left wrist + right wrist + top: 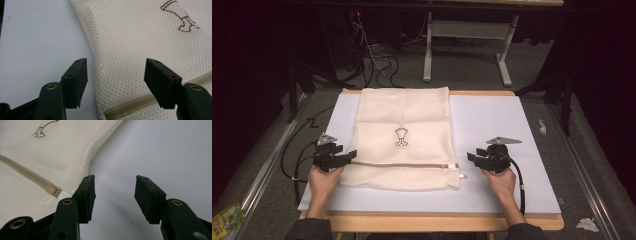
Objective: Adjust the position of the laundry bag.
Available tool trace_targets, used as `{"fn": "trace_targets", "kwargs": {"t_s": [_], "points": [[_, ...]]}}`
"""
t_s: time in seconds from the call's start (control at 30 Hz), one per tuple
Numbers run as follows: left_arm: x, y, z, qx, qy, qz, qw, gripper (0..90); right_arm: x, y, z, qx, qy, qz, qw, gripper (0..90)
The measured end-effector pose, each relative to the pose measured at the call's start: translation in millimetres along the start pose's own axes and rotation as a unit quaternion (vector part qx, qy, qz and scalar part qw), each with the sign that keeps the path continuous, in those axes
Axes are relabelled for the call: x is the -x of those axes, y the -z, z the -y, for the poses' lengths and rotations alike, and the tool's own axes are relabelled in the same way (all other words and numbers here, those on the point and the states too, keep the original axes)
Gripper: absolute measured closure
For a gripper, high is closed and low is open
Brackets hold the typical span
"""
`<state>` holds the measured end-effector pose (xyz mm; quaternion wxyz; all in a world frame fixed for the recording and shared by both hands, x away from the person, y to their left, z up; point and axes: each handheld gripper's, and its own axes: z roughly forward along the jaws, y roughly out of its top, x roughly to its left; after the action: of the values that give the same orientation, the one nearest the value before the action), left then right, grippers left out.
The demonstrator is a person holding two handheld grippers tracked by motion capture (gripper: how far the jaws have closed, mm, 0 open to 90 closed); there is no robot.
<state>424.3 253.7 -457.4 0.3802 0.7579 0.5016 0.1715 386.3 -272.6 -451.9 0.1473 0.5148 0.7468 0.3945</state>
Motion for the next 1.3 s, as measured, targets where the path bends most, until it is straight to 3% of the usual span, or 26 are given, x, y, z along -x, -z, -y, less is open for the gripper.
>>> {"fn": "trace_targets", "kwargs": {"t_s": [0.4,0.7,0.9,1.03,1.1,1.3], "points": [[2.0,-7.7,-7.8,-0.016,0.013,0.002,0.9998,36.8,-23.9,-22.4,-14.1,-0.030,0.008,-0.035,0.9989,51.9],[0.9,-16.7,-9.8,-0.038,0.023,0.003,0.9990,41.1,-35.2,-42.9,-18.1,-0.059,0.006,-0.043,0.9973,53.0],[-0.2,-19.8,-10.8,-0.039,0.029,0.004,0.9988,44.5,-39.6,-50.4,-21.5,-0.071,0.003,-0.045,0.9964,56.9],[0.2,-22.8,-10.6,-0.046,0.029,0.002,0.9985,50.1,-42.3,-53.8,-22.5,-0.079,0.006,-0.043,0.9959,61.7],[0.1,-24.8,-10.5,-0.050,0.027,-0.001,0.9984,53.8,-42.5,-56.1,-22.4,-0.084,0.008,-0.041,0.9956,68.6],[-3.2,-24.4,-10.6,-0.050,0.025,-0.013,0.9984,78.6,-40.3,-55.0,-23.0,-0.082,0.021,-0.038,0.9957,84.7]]}}
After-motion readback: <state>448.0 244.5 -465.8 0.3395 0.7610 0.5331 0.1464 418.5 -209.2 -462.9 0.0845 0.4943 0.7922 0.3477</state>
